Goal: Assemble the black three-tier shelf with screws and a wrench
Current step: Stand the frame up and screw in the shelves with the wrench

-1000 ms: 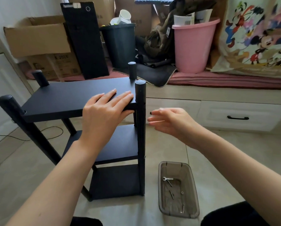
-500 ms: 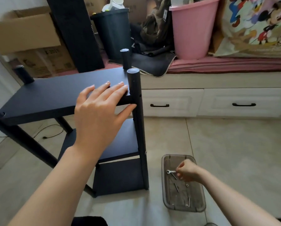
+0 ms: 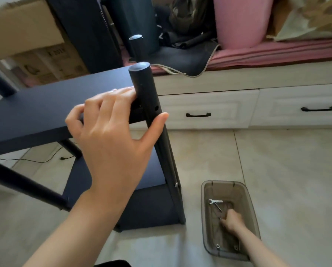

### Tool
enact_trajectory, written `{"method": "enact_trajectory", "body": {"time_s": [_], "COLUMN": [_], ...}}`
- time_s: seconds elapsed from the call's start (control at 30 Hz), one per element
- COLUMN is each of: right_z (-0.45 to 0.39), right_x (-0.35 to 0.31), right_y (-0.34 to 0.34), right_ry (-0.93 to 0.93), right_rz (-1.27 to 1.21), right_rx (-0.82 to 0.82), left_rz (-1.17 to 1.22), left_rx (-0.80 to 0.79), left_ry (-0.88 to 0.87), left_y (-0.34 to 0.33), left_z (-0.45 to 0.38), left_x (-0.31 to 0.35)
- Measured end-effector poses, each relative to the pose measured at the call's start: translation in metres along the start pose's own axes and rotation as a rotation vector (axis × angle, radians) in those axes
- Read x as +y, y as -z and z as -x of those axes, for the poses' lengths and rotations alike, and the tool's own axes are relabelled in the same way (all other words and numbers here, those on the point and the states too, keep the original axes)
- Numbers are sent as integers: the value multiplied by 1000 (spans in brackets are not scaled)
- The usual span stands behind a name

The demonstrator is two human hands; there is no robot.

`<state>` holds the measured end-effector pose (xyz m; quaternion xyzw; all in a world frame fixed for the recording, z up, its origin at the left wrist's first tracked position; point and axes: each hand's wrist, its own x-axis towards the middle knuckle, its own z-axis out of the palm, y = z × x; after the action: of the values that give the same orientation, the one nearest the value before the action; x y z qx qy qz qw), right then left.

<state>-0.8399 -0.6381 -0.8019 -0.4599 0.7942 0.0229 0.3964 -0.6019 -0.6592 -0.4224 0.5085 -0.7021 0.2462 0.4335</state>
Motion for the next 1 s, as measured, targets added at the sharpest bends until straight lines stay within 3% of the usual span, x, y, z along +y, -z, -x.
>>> {"method": "enact_trajectory", "body": {"time_s": [0.17,0.37,0.5,0.77,0.83,0.9,1.0], "right_z": [-5,-8,2,102,141,180,239], "right_x": [1,-14,-40,-132,-146,-154,-161], "right_y": [-14,-11,8,107,136,164,200], "right_ry": [56,120,200,511,630,724,828], "right_rz": [119,176,241,466,391,190,-211], "right_rx": [69,24,-8,87,113,126,149], "left_rz": [1,0,56,610,753,836,855], "left_rx": [26,25,-61,-118,-90,-161,-490], "left_ry": [10,8,43,226,233,261,419], "left_y": [-3,-4,5,46,53,57,54], "left_z": [1,1,-2,-6,-5,-3,1], "left_x": [2,1,5,3,0,-2,-11]}}
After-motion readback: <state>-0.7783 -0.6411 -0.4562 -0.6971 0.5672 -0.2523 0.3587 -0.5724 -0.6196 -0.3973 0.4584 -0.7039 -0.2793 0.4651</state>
